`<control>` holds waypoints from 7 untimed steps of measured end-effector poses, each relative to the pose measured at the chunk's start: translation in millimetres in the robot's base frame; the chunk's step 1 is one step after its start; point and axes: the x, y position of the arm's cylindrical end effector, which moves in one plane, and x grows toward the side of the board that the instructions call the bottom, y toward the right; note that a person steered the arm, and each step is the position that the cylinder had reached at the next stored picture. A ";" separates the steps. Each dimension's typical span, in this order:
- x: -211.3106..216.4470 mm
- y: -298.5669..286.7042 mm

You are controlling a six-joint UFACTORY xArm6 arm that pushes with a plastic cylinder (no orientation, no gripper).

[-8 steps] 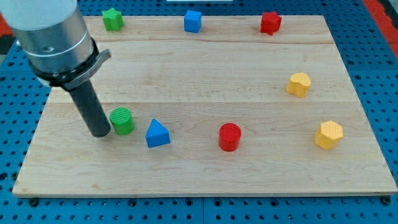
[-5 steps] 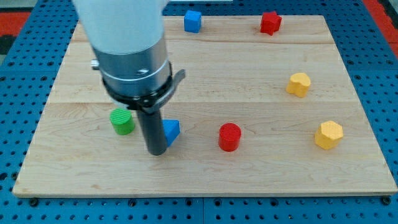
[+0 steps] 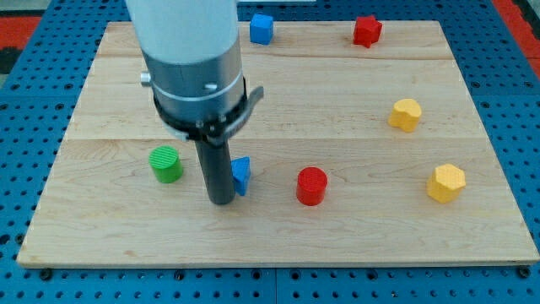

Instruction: Adjust green circle blue triangle and red circle to form a horizontal line with yellow hexagon

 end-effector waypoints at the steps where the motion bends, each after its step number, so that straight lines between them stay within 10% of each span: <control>1: 12.9 60.7; 7: -23.7 56.2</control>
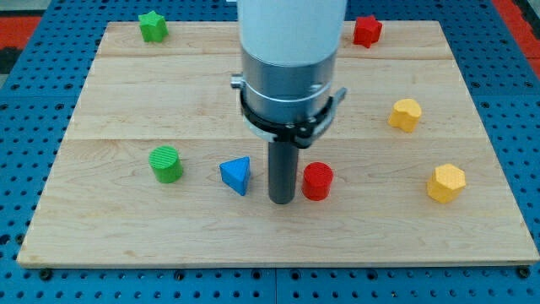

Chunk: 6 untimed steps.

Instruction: Adjust green circle blue triangle and red circle to form a horizontal line with yellow hexagon

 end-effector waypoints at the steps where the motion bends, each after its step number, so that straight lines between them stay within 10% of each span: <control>1: -2.9 10.9; 4: 24.6 46.9; 6: 15.8 -118.4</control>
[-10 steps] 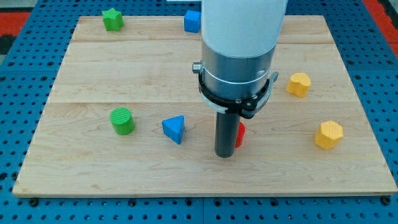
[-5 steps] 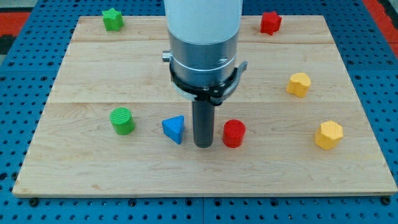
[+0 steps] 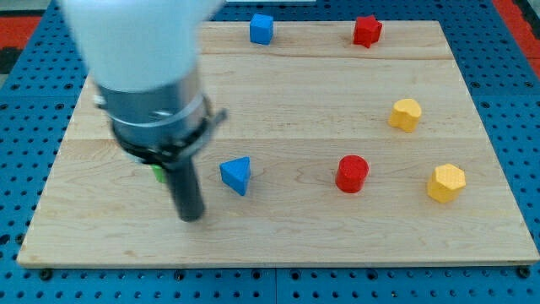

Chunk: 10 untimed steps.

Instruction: Adjust green circle blue triangle and red circle to form a horizontal line with yellow hexagon

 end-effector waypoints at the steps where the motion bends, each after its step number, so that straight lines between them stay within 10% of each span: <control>1: -27.4 -2.9; 7: -30.4 111.0; 8: 4.9 91.4; 10: -3.4 -126.4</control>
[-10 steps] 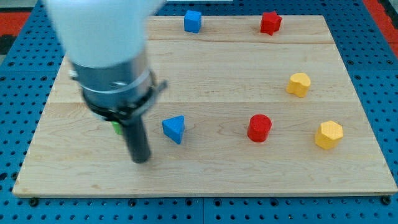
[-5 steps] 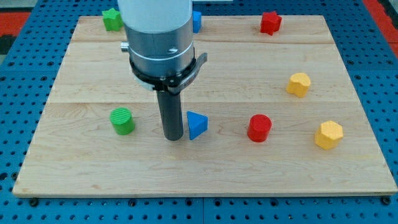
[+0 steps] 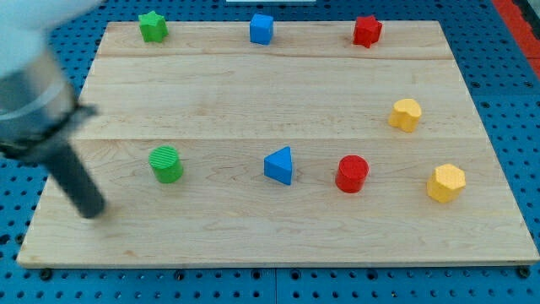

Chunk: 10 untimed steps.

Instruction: Adjust green circle blue triangle and red circle to form a horizontal line with yellow hexagon

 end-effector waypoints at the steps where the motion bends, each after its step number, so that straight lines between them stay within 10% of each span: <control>1: -58.1 -18.0; 9: -45.6 135.1; 10: 27.7 150.2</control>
